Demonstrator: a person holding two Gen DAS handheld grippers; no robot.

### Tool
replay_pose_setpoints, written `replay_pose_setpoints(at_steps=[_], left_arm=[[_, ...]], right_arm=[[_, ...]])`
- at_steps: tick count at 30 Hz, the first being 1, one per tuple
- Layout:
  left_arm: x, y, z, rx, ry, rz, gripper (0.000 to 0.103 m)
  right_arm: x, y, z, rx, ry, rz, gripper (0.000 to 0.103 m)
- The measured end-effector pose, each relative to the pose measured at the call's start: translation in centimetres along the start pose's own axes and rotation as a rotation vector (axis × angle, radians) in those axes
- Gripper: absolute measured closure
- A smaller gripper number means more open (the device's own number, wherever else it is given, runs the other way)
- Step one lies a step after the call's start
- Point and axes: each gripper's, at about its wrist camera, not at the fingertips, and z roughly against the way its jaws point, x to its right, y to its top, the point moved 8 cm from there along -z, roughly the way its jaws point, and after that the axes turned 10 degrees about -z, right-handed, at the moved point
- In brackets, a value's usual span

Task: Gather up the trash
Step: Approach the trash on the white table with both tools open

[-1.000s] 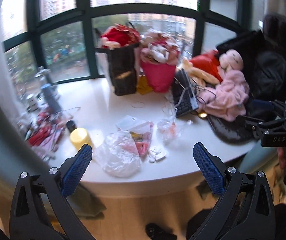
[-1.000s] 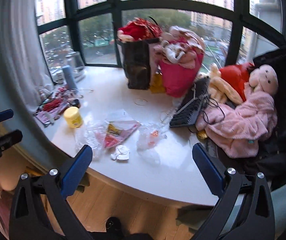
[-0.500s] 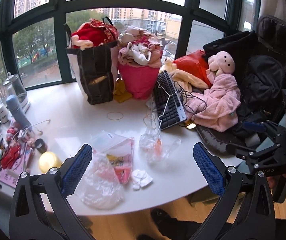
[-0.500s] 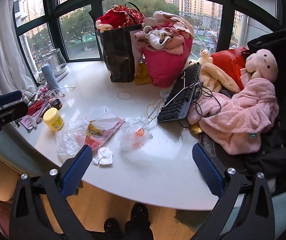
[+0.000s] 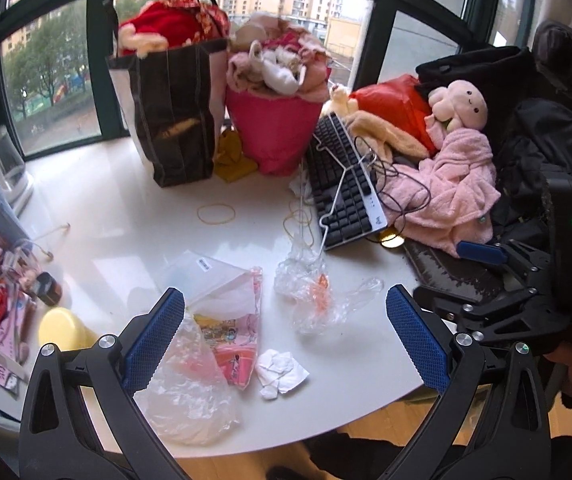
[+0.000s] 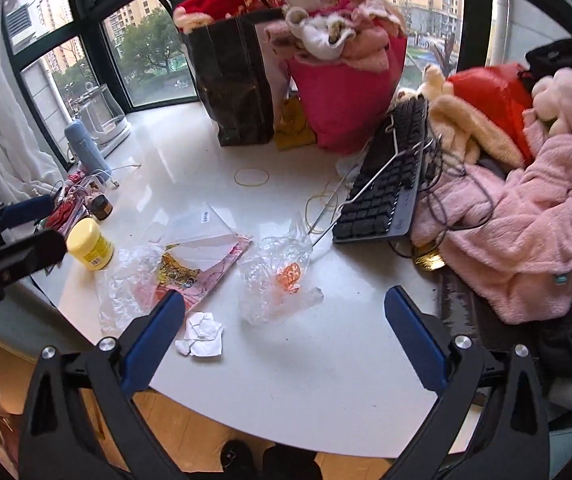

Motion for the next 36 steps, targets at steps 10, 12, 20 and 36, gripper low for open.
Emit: replay_pose_setpoints(at_steps=[10,12,20,36], left_arm=[[-0.4,-0.7,-4.3,-0.029,-0.049,-0.013,0.005],[-0.4,-1.6,-5.5,-0.050,-0.070,-0.015,0.005],[1.5,-5.8,-8.3,-0.129,-0.160,-0.025,0.005],[2.5,-9.8,-10.2,-0.154,-0.115,0.075,0.011]], right_arm=[[0.1,-1.2,-5.6,-0.074,0.016,-0.009,0.006],[0.1,-1.6,-6.7,-0.090,0.016,-0.008,0.006],[1.3,-1.9,-9.5,-0.112,0.015,0.008,0.006],[0.6,-3.2,-12.6,-0.187,0.118,0.058,0.024]])
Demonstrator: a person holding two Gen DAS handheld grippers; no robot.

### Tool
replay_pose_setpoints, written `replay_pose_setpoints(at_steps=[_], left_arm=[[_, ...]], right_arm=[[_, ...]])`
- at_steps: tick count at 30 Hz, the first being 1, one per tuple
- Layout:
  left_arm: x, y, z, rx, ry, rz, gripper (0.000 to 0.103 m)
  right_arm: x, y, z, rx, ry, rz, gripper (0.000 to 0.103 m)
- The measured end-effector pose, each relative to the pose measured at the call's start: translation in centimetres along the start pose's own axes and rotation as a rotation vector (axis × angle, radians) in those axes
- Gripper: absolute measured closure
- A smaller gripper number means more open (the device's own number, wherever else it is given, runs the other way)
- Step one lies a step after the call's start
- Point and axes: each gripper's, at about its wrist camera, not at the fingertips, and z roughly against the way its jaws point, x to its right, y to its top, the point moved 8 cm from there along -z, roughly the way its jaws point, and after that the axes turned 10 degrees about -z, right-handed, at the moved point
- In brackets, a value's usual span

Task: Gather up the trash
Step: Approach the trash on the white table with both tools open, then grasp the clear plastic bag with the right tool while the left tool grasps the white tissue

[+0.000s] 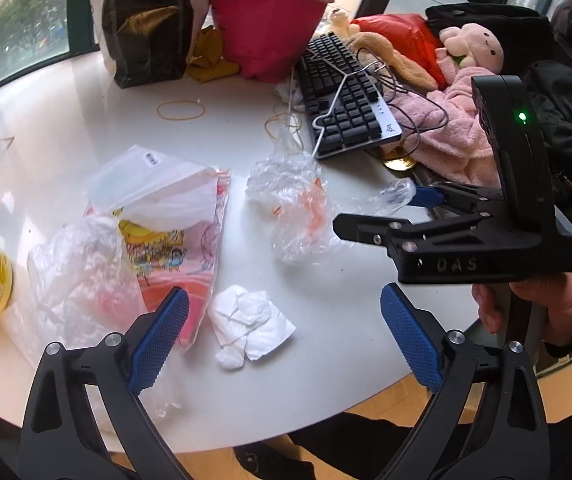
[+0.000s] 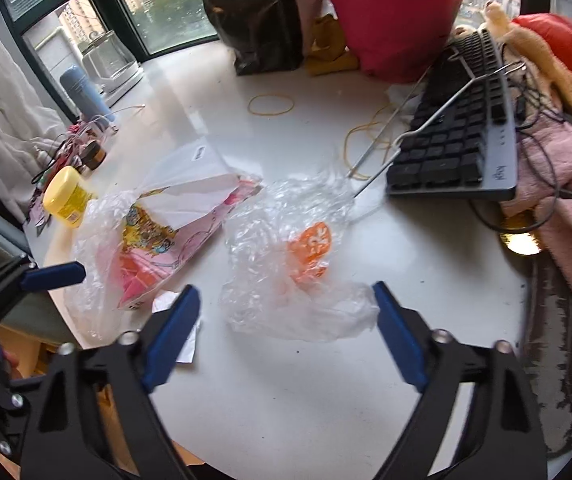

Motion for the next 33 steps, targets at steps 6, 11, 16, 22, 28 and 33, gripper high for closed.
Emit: replay_pose_setpoints(at_steps=[6,11,16,22,28,33], left_arm=[[-0.1,-1.4,-1.2,-0.021,0.015,0.037,0.018],[-0.1,-2.2,-2.4,-0.032,0.038,0.055,0.022],[-0.2,-2.7,-3.9,-0.041,0.044,0.073,0.026],[-1.1,-3.4,-5.1,-0.046,0.072,0.102,0.026],[-1.3,-3.7,-5.9,-0.056,0.093,0.096,0.026],[-1.3,-4.0,-6.5,-0.063,0.105,0.106,0.029]], right_arm=[[0.3,-0.1,-0.7,-0.015,0.005,0.023,0.024],[0.5,-0.2,-1.6,-0.037,0.011,0.043,0.024],[0.7,-0.4,-2.5,-0.058,0.015,0.046,0.024],[0.9,-0.3,-3.2,-0.066,0.016,0.055,0.024],[0.9,-0.2,-4.1,-0.082,0.022,0.069,0.024],[0.4,-0.3,-4.5,-0.098,0.041,0.077,0.032]])
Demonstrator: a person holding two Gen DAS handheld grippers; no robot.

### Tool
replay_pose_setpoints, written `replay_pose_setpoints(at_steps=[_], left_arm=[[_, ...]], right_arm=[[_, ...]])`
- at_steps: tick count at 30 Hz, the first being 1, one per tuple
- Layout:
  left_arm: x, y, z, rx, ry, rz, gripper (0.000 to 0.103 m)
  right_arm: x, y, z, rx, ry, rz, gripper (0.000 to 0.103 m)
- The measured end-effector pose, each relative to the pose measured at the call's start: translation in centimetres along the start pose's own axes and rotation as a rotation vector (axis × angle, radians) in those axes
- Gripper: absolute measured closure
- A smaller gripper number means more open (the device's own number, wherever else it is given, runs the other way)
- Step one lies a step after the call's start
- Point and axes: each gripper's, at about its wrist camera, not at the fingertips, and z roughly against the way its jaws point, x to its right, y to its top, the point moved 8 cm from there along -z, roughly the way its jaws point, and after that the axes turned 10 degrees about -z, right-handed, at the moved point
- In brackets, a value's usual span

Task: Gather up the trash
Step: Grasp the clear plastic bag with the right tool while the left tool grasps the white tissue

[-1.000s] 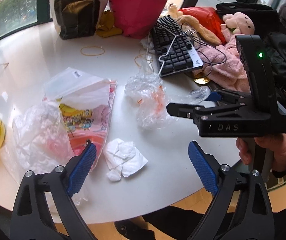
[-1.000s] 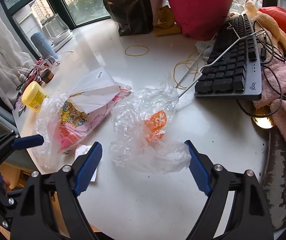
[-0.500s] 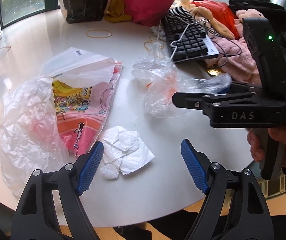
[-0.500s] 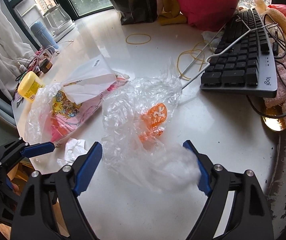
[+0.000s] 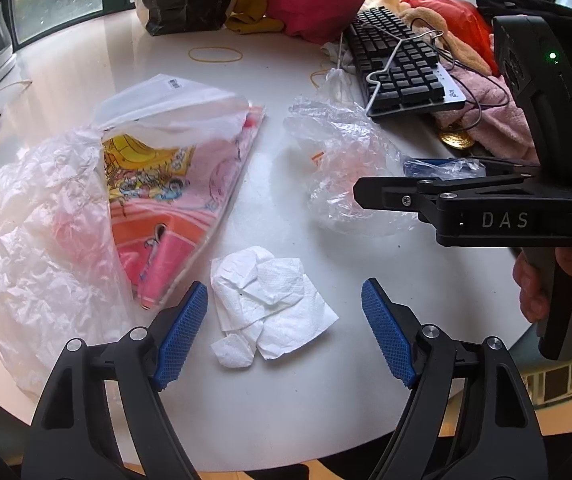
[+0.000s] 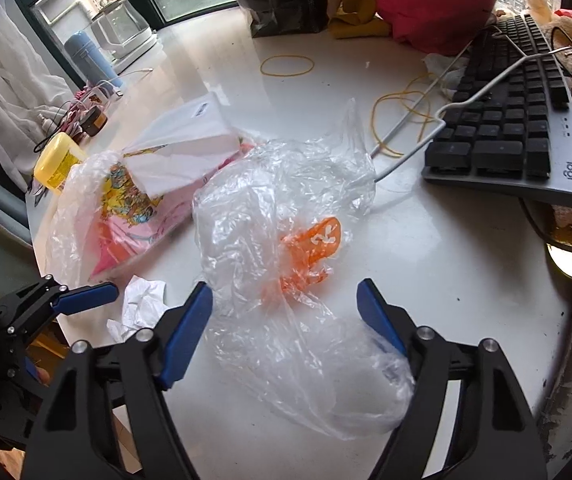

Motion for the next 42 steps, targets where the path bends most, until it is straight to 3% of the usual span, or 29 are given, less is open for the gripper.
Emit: replay_pose_setpoints(at_steps=[7,12,15,17,20,23,26,42], left_arm=[[0.1,-0.6,-0.5,-0.010,0.004,0.014,0.036],[-0.2,-0.7,-0.6,-0.006,0.008,0.018,0.040],[-0.1,-0.6,-0.7,-0.006,0.013,0.017,0.045],[-0.2,-0.4,-0.7,-0.006,0.007,0.023,0.053],[0.0,-0.2,-0.8,-0.007,0.000,0.020,0.061],[0.2,0.0,-1.0,-0.008,-0.001,0.015,0.067],[0.2,-0.1,-1.2,-0.012,0.009,0.010,0.081],[-0.6,-0.4,-1.2,-0.013,0.033,-0.001,0.095]], right_arm=[[0.0,-0.3,-0.4,-0.011,0.001,0.013,0.038],[0.0,-0.6,-0.5,-0.021,0.010,0.014,0.050],[-0.1,-0.6,-0.4,-0.025,0.017,0.016,0.064],[-0.1,-0.7,-0.4,-0.025,0.010,0.026,0.079],[-0.1,-0.8,-0.4,-0.030,0.005,0.033,0.085],[-0.3,-0.9,-0.4,-0.032,0.011,0.039,0.089],[-0.4,-0.9,-0.3,-0.030,0.012,0.039,0.093],[-0.5,-0.8,0.0,-0.036,0.019,0.034,0.096]])
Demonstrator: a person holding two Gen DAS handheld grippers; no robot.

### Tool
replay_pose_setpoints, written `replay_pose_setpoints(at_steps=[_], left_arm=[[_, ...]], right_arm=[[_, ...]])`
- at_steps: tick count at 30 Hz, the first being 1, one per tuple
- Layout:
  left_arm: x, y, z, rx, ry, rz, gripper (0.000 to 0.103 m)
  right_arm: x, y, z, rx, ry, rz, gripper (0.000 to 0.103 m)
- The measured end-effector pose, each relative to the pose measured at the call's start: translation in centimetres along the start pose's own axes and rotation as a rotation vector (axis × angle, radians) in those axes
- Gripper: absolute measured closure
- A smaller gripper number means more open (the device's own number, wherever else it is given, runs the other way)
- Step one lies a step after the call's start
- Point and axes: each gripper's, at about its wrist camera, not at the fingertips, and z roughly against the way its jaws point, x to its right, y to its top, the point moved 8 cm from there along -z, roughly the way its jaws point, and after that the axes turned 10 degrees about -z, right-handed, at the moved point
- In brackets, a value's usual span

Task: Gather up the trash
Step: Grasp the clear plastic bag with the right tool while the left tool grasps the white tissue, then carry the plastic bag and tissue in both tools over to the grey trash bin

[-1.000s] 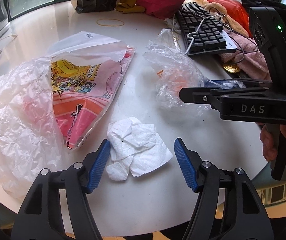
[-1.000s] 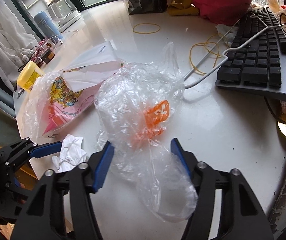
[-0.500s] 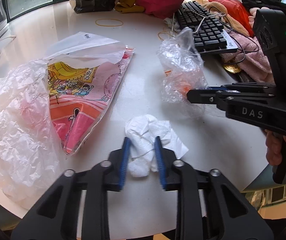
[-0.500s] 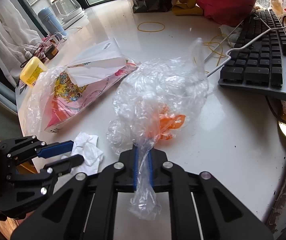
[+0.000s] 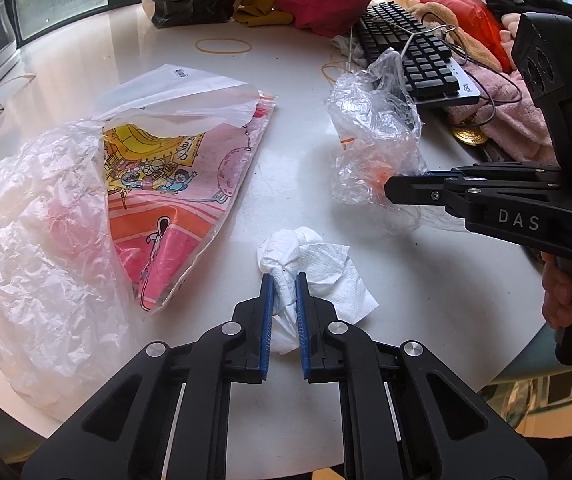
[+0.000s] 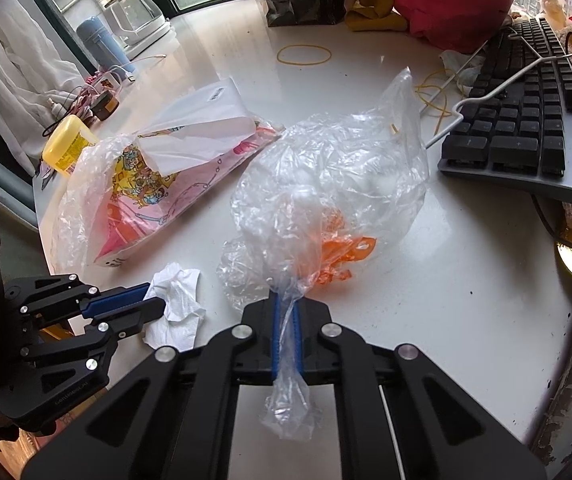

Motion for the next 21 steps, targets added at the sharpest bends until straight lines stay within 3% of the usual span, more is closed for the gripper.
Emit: replay_pose_setpoints(at_steps=[12,21], left_arm=[[0.0,1.0,1.6,0.009,0.007,-0.014,0.099],[1.6,4.0,5.8,0.022,-0.006,-0.086,0.099]], right_arm=[[-0.2,0.2,1.2,0.013,0.012,-0.005,0.096],[-0.2,1.3,6.2,0.060,0.008,-0.052,0.096]])
